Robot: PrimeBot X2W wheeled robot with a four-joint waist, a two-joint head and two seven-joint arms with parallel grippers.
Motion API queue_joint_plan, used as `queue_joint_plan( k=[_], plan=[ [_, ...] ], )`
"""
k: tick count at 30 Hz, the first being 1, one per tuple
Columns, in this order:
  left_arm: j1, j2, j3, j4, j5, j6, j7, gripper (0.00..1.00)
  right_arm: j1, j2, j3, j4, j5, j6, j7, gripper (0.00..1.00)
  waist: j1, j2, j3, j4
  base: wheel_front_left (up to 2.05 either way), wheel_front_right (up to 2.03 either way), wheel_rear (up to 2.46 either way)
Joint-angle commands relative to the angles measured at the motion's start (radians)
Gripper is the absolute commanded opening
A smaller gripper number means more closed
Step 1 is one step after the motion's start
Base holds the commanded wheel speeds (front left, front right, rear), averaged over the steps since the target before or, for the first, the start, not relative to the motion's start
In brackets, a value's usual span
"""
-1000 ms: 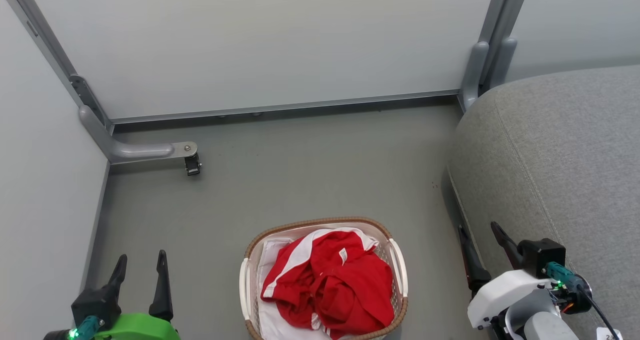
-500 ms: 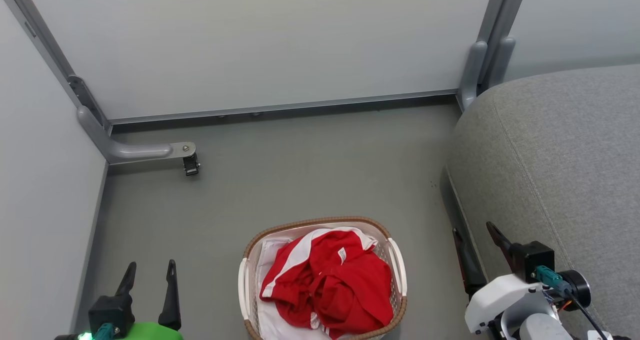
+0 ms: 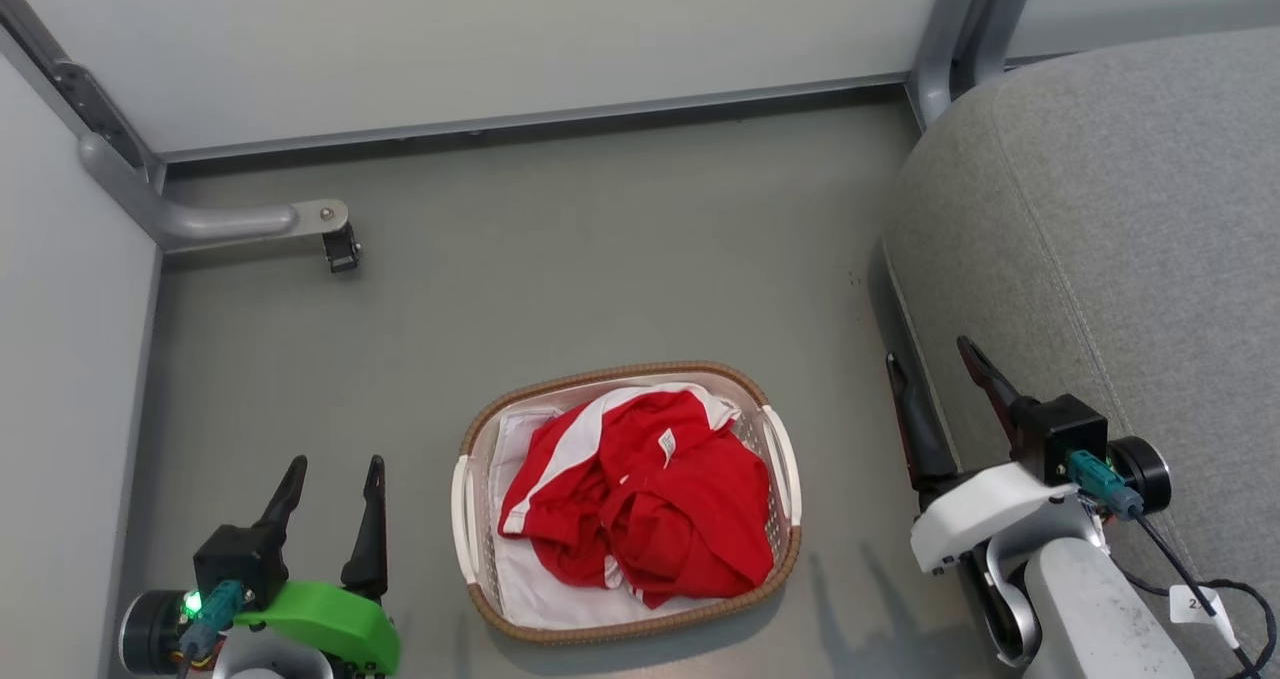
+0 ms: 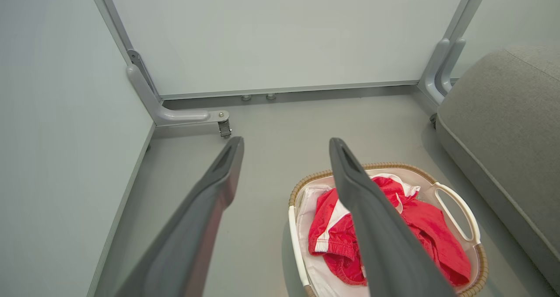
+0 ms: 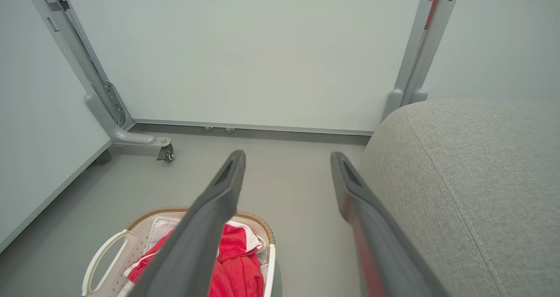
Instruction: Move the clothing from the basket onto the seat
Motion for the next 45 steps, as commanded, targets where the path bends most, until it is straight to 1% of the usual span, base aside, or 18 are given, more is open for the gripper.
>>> queue_joint_plan(
  k=[1, 5, 8, 10, 13, 15, 18, 23, 29, 35, 38, 40, 45],
  plan=[
    [-0.034, 0.016, -0.009, 0.0, -0.008, -0.003, -0.003, 1.0, -0.021, -0.004, 0.003, -0.011, 0.007, 0.0, -0.005, 1.0, 0.0, 0.0, 0.083, -0.034, 0.0, 0.0, 0.0],
    [-0.084, 0.028, -0.052, 0.002, -0.052, -0.003, -0.002, 1.0, -0.061, -0.004, 0.014, -0.038, 0.019, 0.0, -0.005, 1.0, 0.0, 0.0, 0.149, -0.06, 0.0, 0.0, 0.0],
    [-0.125, 0.06, -0.101, 0.004, -0.082, -0.003, -0.002, 1.0, -0.089, -0.004, 0.021, -0.061, 0.033, 0.0, -0.005, 1.0, 0.0, 0.0, 0.201, -0.081, 0.0, 0.0, 0.0],
    [-0.154, 0.071, -0.132, 0.018, -0.112, -0.003, -0.002, 1.0, -0.109, -0.003, 0.025, -0.076, 0.042, 0.0, -0.005, 1.0, 0.0, 0.0, 0.234, -0.094, 0.0, 0.0, 0.0],
    [-0.198, 0.08, -0.128, 0.039, -0.144, -0.003, -0.002, 1.0, -0.136, -0.003, 0.032, -0.1, 0.054, 0.0, -0.005, 1.0, 0.0, 0.0, 0.282, -0.112, 0.0, 0.0, 0.0],
    [-0.23, 0.086, -0.163, 0.05, -0.158, -0.003, -0.002, 1.0, -0.155, -0.003, 0.045, -0.119, 0.064, 0.0, -0.005, 1.0, 0.0, 0.0, 0.315, -0.124, 0.0, 0.0, 0.0],
    [-0.274, 0.116, -0.222, 0.075, -0.174, -0.003, -0.002, 1.0, -0.183, -0.003, 0.066, -0.149, 0.078, 0.0, -0.005, 1.0, 0.0, 0.0, 0.364, -0.145, 0.0, 0.0, 0.0],
    [-0.35, 0.139, -0.313, 0.121, -0.204, -0.003, -0.002, 1.0, -0.224, -0.003, 0.098, -0.191, 0.113, 0.0, -0.005, 1.0, 0.0, 0.0, 0.438, -0.181, 0.0, 0.0, 0.0],
    [-0.45, 0.174, -0.456, 0.221, -0.258, -0.003, -0.002, 1.0, -0.25, -0.003, 0.136, -0.248, 0.149, 0.0, -0.005, 1.0, 0.0, 0.0, 0.521, -0.213, 0.0, 0.0, 0.0],
    [-0.575, 0.211, -0.595, 0.386, -0.312, -0.003, 0.005, 1.0, -0.26, -0.003, 0.17, -0.299, 0.178, 0.0, -0.005, 1.0, 0.0, 0.0, 0.586, -0.241, 0.0, 0.0, 0.0],
    [-0.638, 0.23, -0.684, 0.463, -0.282, -0.003, 0.032, 1.0, -0.268, -0.002, 0.187, -0.317, 0.191, 0.0, -0.005, 1.0, 0.0, 0.0, 0.613, -0.254, 0.0, 0.0, 0.0],
    [-0.675, 0.232, -0.722, 0.508, -0.271, -0.003, 0.039, 1.0, -0.273, -0.003, 0.203, -0.326, 0.192, 0.0, -0.005, 1.0, 0.0, 0.0, 0.626, -0.262, 0.0, 0.0, 0.0],
    [-0.74, 0.215, -0.779, 0.618, -0.252, -0.001, 0.067, 1.0, -0.279, -0.003, 0.227, -0.341, 0.198, 0.0, -0.005, 1.0, 0.0, 0.0, 0.651, -0.272, 0.0, 0.0, 0.0]
  ],
)
